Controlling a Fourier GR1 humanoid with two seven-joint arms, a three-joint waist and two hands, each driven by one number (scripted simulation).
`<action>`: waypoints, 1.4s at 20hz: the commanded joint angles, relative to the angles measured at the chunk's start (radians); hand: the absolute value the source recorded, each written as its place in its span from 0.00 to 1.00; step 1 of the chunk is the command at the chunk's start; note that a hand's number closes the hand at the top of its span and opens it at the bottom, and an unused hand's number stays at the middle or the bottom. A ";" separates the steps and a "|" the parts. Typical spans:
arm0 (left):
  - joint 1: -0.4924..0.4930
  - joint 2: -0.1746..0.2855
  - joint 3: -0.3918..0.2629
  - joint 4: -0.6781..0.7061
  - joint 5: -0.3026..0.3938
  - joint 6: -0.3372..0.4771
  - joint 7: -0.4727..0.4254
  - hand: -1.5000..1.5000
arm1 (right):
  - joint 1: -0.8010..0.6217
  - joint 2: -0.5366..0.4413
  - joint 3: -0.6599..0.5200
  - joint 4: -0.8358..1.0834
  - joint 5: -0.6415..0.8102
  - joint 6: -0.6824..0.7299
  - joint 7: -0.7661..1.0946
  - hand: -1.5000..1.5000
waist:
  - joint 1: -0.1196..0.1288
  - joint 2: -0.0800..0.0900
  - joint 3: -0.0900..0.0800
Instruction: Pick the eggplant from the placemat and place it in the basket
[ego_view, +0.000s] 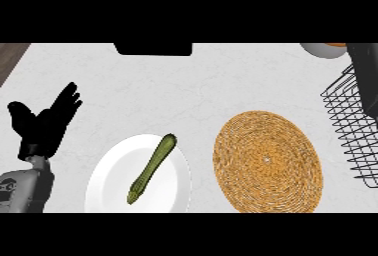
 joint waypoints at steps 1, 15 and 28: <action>0.004 -0.019 -0.002 -0.015 -0.011 0.031 0.012 0.50 | 0.044 0.036 -0.014 -0.053 0.010 -0.020 0.184 1.00 | -0.014 -0.005 0.001; 0.010 -0.008 0.014 0.007 -0.016 0.023 -0.017 0.50 | 0.291 0.054 -0.166 -0.284 0.047 -0.134 0.164 0.00 | -0.025 -0.004 0.000; 0.006 -0.017 0.008 -0.017 -0.010 0.021 0.025 0.50 | 0.349 0.107 -0.255 -0.590 0.043 -0.339 0.054 0.00 | -0.028 -0.009 0.000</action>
